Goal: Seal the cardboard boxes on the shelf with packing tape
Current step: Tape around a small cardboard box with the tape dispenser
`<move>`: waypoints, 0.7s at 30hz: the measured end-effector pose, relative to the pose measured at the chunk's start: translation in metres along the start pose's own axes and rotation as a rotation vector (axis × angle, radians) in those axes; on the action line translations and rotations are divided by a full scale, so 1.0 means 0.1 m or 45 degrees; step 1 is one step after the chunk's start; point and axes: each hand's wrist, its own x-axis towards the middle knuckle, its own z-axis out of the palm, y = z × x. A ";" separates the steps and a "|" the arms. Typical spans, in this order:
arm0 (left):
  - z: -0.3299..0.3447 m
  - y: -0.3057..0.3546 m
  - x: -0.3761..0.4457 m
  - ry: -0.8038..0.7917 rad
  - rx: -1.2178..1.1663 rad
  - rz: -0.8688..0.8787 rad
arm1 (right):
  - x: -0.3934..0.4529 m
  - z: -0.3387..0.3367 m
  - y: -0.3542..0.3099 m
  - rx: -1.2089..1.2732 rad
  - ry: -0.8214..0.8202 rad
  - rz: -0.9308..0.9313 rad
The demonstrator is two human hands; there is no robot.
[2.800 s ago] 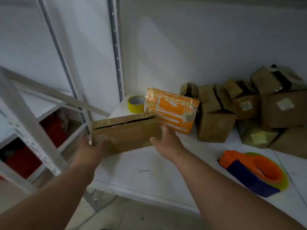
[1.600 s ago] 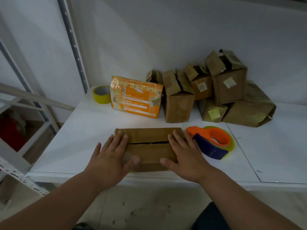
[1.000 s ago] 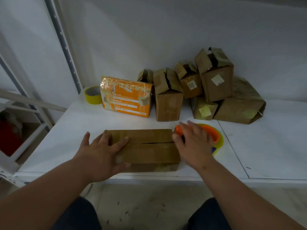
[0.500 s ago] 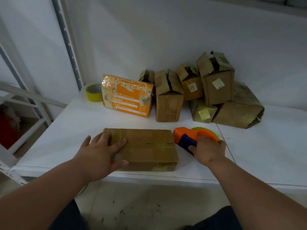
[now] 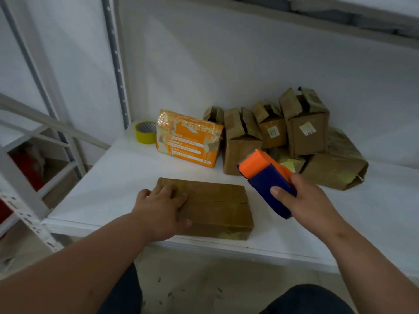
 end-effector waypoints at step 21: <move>-0.31 -0.52 -0.02 -0.113 -2.121 -0.107 | 0.43 0.34 -0.76 0.536 -0.885 -0.237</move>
